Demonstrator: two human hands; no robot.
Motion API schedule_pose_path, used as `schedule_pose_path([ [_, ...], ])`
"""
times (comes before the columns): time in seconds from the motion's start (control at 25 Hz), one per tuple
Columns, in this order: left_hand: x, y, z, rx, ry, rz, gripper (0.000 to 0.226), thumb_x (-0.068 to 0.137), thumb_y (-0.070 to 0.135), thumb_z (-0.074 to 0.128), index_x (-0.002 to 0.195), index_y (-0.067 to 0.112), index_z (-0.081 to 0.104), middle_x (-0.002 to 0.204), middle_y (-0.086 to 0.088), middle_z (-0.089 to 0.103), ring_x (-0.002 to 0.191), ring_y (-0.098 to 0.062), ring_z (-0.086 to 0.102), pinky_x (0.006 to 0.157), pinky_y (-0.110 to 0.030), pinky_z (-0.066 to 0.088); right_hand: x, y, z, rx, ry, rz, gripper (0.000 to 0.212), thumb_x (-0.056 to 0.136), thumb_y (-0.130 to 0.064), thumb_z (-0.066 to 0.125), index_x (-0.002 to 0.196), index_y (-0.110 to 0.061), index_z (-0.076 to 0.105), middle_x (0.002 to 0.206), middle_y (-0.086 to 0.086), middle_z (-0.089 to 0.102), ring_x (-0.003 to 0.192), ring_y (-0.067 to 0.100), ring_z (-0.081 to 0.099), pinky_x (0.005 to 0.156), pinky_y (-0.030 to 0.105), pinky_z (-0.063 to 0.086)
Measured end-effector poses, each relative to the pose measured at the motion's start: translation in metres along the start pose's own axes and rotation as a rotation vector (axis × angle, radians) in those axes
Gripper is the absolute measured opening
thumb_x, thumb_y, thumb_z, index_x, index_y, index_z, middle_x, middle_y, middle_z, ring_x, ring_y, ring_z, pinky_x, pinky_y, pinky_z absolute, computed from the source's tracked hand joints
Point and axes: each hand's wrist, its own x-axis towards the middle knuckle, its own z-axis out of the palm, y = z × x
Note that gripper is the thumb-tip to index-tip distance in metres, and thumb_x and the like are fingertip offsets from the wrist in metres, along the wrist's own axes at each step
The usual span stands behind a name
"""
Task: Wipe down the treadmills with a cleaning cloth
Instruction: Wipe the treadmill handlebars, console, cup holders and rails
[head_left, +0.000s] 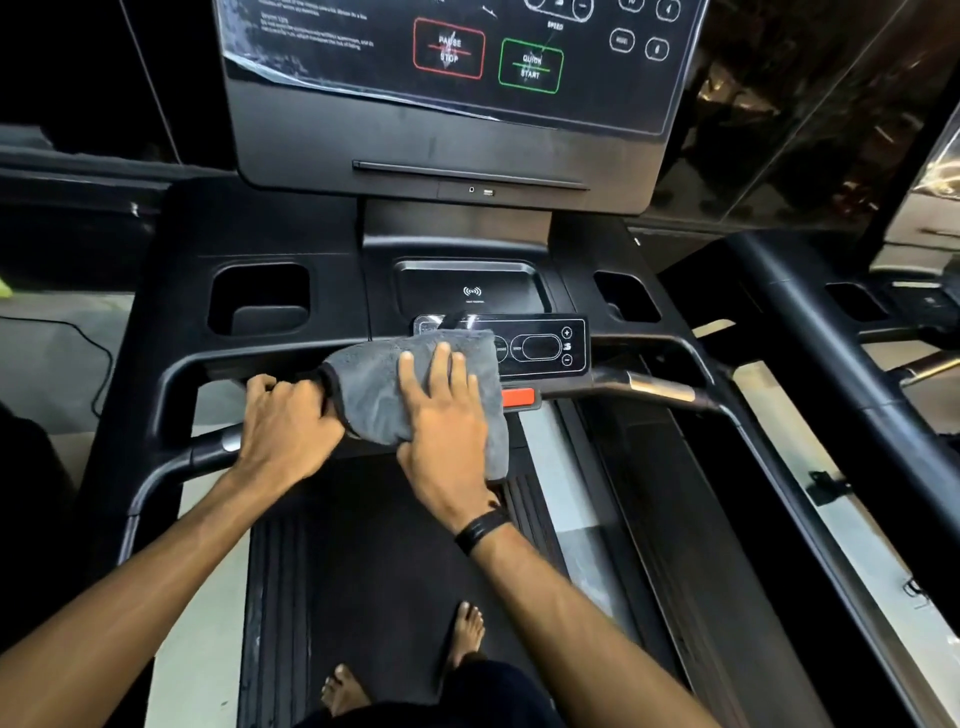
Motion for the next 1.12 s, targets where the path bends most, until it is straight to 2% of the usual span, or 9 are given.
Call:
schedule_pose_path([
  [0.08, -0.001, -0.001, 0.001, -0.019, 0.004, 0.006, 0.034, 0.085, 0.008, 0.062, 0.054, 0.017, 0.051, 0.054, -0.014, 0.061, 0.063, -0.038, 0.060, 0.096, -0.048, 0.035, 0.000, 0.013, -0.006, 0.037, -0.007, -0.049, 0.097, 0.073, -0.005, 0.066, 0.159, -0.022, 0.024, 0.166, 0.019, 0.011, 0.154, 0.036, 0.010, 0.126, 0.046, 0.011],
  [0.16, -0.001, -0.001, 0.005, -0.035, 0.040, 0.011, 0.027, 0.092, 0.013, 0.057, 0.066, 0.015, 0.066, 0.053, -0.010, 0.062, 0.066, -0.036, 0.061, 0.098, -0.049, 0.034, -0.003, 0.041, -0.013, 0.080, 0.006, -0.066, 0.098, 0.070, -0.004, 0.070, 0.157, -0.026, 0.031, 0.166, 0.013, 0.018, 0.153, 0.033, 0.016, 0.124, 0.044, 0.019],
  [0.24, -0.002, 0.001, 0.007, -0.053, 0.063, 0.007, 0.029, 0.098, 0.021, 0.054, 0.080, 0.015, 0.075, 0.047, -0.001, 0.056, 0.065, -0.032, 0.060, 0.101, -0.048, 0.033, -0.004, 0.072, -0.019, 0.105, 0.043, -0.002, 0.099, 0.067, -0.001, 0.071, 0.156, -0.027, 0.035, 0.165, 0.012, 0.023, 0.153, 0.032, 0.021, 0.122, 0.046, 0.026],
  [0.4, 0.000, 0.003, 0.009, -0.093, 0.122, -0.017, 0.038, 0.098, 0.027, 0.049, 0.074, 0.014, 0.076, 0.041, 0.009, 0.040, 0.054, -0.024, 0.049, 0.106, -0.050, 0.035, -0.003, 0.143, -0.031, 0.150, 0.105, 0.149, 0.100, 0.064, 0.007, 0.065, 0.155, -0.026, 0.038, 0.162, 0.015, 0.030, 0.151, 0.032, 0.026, 0.119, 0.050, 0.033],
  [0.48, -0.003, 0.011, 0.010, -0.070, 0.155, -0.046, 0.044, 0.097, 0.033, 0.042, 0.082, 0.010, 0.075, 0.040, 0.006, 0.046, 0.051, -0.024, 0.051, 0.115, -0.052, 0.026, -0.008, 0.175, -0.035, 0.240, 0.118, 0.194, 0.098, 0.063, 0.008, 0.060, 0.154, -0.026, 0.040, 0.161, 0.012, 0.033, 0.151, 0.028, 0.026, 0.119, 0.049, 0.033],
  [0.6, -0.008, 0.031, 0.018, -0.034, 0.234, -0.076, 0.058, 0.096, 0.040, 0.036, 0.130, 0.000, 0.058, 0.074, -0.018, 0.073, 0.084, -0.035, 0.072, 0.122, -0.042, -0.003, -0.021, 0.220, -0.047, 0.482, 0.210, 0.323, 0.082, 0.066, -0.001, 0.056, 0.144, -0.025, 0.055, 0.139, 0.003, 0.061, 0.132, 0.020, 0.055, 0.107, 0.040, 0.046],
  [0.72, -0.004, 0.064, 0.018, -0.065, 0.297, -0.067, 0.065, 0.093, 0.044, 0.038, 0.141, 0.000, 0.047, 0.106, -0.027, 0.071, 0.107, -0.038, 0.068, 0.123, -0.040, -0.010, -0.032, 0.275, -0.074, 0.719, 0.271, 0.304, 0.068, 0.065, -0.006, 0.048, 0.127, -0.026, 0.068, 0.108, -0.011, 0.074, 0.102, 0.011, 0.068, 0.093, 0.032, 0.054],
  [0.92, 0.019, 0.130, 0.024, -0.142, 0.448, 0.016, 0.057, 0.094, 0.039, 0.041, 0.138, 0.003, 0.047, 0.136, -0.023, 0.058, 0.126, -0.036, 0.057, 0.123, -0.044, -0.008, -0.016, 0.333, -0.123, 0.665, 0.092, 0.187, 0.071, 0.061, -0.006, 0.046, 0.126, -0.024, 0.068, 0.121, -0.010, 0.072, 0.119, 0.008, 0.063, 0.104, 0.028, 0.048],
  [1.12, 0.027, 0.199, 0.036, -0.204, 0.517, 0.085, 0.051, 0.093, 0.034, 0.045, 0.134, 0.005, 0.051, 0.139, -0.016, 0.058, 0.131, -0.030, 0.053, 0.123, -0.044, -0.009, 0.032, 0.312, -0.098, 0.285, -0.462, -0.056, 0.078, 0.075, -0.012, 0.048, 0.153, -0.017, 0.040, 0.149, 0.013, 0.051, 0.139, 0.027, 0.045, 0.115, 0.037, 0.034],
])
